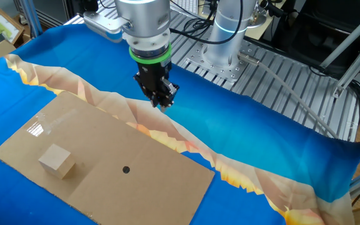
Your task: Use the gripper to push the small block from left to right
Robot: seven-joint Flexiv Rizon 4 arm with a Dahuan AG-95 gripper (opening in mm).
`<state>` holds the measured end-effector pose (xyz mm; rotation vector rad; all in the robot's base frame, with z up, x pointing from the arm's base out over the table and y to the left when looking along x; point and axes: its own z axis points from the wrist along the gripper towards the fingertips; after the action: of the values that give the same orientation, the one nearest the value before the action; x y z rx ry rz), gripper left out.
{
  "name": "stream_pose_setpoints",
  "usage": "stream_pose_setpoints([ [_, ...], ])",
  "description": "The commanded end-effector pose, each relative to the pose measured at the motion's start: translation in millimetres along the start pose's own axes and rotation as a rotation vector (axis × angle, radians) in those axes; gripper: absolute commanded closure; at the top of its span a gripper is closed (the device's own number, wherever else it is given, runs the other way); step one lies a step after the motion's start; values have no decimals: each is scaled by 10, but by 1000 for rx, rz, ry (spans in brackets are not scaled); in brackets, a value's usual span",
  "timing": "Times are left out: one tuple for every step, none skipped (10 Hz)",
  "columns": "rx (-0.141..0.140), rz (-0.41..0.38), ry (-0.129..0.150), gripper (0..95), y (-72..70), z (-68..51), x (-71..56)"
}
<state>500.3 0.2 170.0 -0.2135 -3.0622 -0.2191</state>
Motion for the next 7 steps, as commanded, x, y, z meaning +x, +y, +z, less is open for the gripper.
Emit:
stream_pose_setpoints([
  [2,0,-1,950,-2,0,3],
  [2,0,-1,950,-2,0,3],
  [2,-2,-1,950,-2,0,3],
  [2,-7,-2,950,-2,0,3],
  [4,-15,-3,950,-2,0,3],
  [4,-15,-6,950,-2,0,3],
  [8,-24,-7,950,-2,-1,3],
])
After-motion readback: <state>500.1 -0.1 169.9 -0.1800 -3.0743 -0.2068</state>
